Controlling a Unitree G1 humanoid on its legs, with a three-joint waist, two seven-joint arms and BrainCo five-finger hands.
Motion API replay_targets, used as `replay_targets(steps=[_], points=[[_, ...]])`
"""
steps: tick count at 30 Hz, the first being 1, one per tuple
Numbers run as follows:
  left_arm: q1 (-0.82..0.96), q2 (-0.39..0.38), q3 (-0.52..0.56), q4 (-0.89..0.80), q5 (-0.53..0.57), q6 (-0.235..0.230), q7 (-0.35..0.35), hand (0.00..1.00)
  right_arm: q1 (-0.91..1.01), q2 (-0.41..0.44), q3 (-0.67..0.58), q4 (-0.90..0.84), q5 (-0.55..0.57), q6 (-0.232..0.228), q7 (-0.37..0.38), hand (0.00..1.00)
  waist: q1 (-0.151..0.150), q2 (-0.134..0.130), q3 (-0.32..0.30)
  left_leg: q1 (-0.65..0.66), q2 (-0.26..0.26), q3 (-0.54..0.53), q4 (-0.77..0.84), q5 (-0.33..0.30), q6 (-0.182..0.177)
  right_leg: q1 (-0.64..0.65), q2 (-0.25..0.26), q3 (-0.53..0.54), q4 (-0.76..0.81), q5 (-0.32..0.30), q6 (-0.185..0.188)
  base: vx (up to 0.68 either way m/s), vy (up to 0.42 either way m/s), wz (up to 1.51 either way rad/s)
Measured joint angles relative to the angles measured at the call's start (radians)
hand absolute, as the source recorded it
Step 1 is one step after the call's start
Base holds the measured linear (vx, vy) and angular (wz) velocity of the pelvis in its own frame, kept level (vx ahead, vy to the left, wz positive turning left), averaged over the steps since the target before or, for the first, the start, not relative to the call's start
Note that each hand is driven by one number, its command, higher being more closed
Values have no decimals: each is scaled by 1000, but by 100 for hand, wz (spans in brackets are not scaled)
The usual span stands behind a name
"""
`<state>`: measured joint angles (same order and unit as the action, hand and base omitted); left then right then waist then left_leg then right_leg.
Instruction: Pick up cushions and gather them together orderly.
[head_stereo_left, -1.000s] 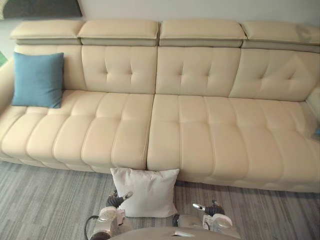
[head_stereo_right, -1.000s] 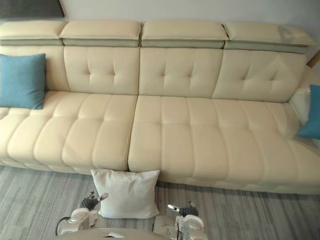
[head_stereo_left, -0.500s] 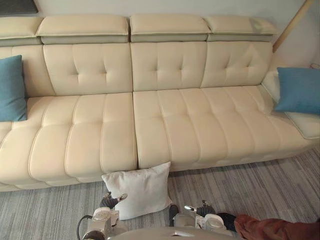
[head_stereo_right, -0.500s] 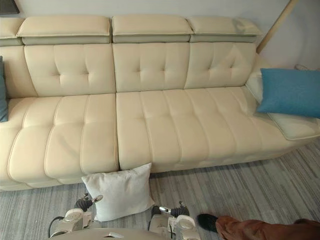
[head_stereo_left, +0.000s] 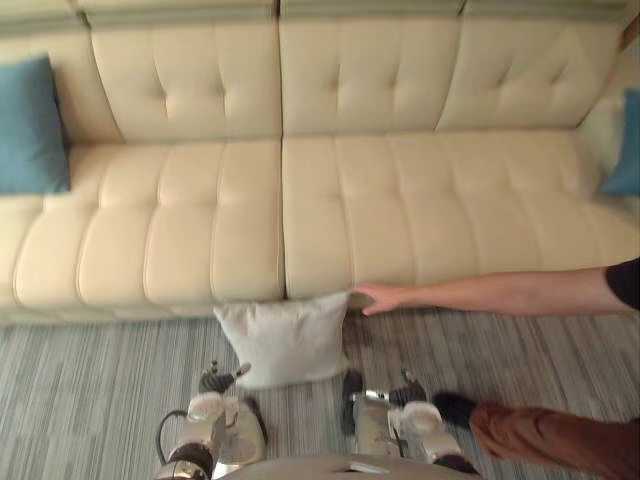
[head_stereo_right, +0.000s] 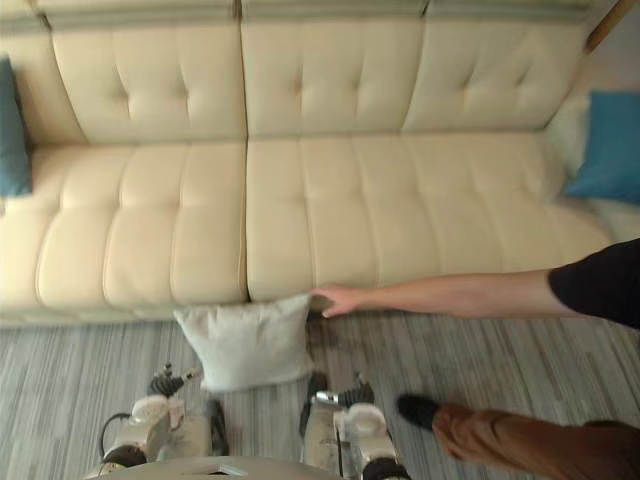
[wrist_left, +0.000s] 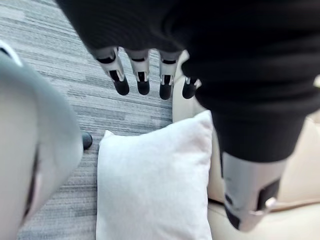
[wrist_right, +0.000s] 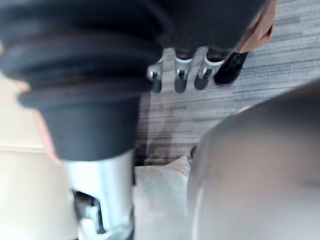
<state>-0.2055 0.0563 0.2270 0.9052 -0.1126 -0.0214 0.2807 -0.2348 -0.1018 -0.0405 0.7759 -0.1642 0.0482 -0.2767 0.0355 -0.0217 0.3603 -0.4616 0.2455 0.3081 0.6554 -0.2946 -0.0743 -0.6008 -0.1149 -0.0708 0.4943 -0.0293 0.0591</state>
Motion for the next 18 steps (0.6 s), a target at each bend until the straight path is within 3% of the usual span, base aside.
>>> replay_targets(steps=[9, 13, 18], points=[[-265, 97, 79, -40, -110, -2, 25, 0, -350, -86, -11, -47, 38, 17, -96, 0, -17, 10, 106, -427, 29, -57, 172, 2, 26, -381, -3, 7, 104, 32, -18, -166, -28, 1], [-464, 149, 88, -82, -145, -10, 35, 0, -658, -132, -2, -54, 100, 20, -146, 0, -11, 8, 197, -642, 35, -81, 248, 36, 32, -596, -10, 8, 203, 50, -28, -40, -21, 11], [-482, 130, 86, -109, -159, -11, 36, 0, -678, -120, 1, -54, 100, 24, -156, 0, -9, 9, 198, -673, 46, -102, 268, 36, 31, -621, -4, -1, 228, 46, -32, 4, -6, 2]])
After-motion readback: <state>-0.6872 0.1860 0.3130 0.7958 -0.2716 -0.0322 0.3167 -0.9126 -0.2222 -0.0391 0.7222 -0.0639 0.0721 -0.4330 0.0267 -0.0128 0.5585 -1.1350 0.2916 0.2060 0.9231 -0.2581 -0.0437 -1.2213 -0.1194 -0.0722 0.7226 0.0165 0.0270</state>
